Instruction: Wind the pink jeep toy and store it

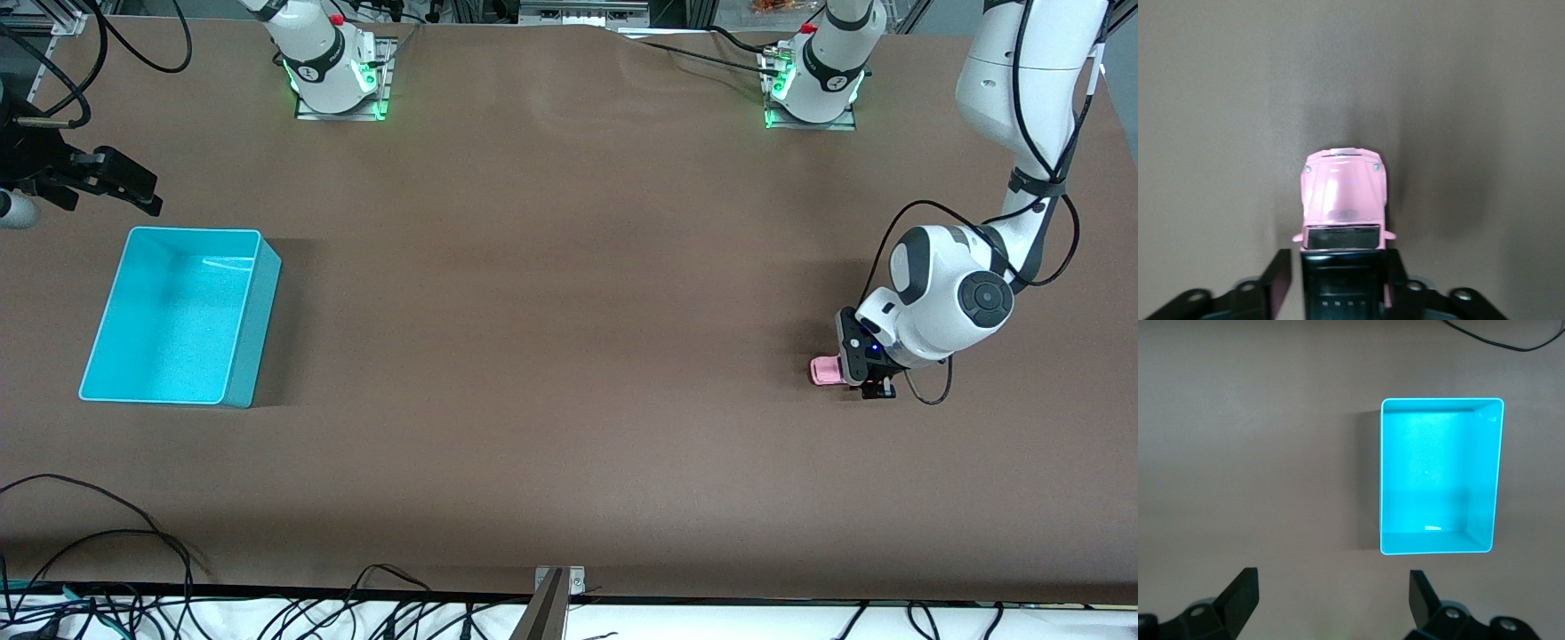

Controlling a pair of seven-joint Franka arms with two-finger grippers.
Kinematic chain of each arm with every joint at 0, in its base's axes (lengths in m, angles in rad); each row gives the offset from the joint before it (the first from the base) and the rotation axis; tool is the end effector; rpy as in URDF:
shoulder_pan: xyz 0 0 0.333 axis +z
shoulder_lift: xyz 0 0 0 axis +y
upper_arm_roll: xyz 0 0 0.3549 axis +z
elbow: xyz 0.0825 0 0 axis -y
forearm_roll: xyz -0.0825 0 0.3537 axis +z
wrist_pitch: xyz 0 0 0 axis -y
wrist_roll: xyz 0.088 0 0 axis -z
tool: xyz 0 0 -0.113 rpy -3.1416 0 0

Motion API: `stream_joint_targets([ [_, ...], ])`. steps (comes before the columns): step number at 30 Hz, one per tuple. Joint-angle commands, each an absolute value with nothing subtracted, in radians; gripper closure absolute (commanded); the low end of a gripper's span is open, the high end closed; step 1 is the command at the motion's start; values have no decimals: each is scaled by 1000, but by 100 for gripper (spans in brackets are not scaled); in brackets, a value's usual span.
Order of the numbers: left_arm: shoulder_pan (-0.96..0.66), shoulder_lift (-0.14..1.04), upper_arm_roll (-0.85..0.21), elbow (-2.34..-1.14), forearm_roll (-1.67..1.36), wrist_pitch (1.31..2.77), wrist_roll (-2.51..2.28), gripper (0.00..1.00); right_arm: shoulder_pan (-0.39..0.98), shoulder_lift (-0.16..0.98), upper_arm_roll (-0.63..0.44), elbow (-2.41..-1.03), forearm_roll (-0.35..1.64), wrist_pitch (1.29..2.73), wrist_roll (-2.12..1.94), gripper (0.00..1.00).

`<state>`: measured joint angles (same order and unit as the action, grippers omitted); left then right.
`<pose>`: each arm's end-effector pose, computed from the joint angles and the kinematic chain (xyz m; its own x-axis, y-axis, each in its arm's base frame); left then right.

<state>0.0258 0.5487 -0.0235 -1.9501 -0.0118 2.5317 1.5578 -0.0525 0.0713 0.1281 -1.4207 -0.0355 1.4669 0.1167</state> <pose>0.6252 0.0027 0.2492 0.0282 -0.9994 0.0198 -0.9991 -0.0288 -0.0326 0.5376 0.0331 0.6764 0.9988 -0.0448 -0.0213 -0.0442 -0.9986 0.0290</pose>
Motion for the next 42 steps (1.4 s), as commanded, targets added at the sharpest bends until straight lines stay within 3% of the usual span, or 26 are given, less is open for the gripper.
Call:
stream_joint_targets([
  [1, 34, 552, -26, -1948, -2, 2545, 1578, 100, -55, 81, 132, -1402, -52, 1457, 124, 0],
  [33, 87, 581, -25, -1951, -2, 2546, 1681, 100, -55, 83, 132, -1402, -54, 1448, 127, 0],
  [42, 98, 591, 23, -1953, 0, 2546, 1710, 100, -58, 83, 132, -1404, -52, 1447, 120, 0],
])
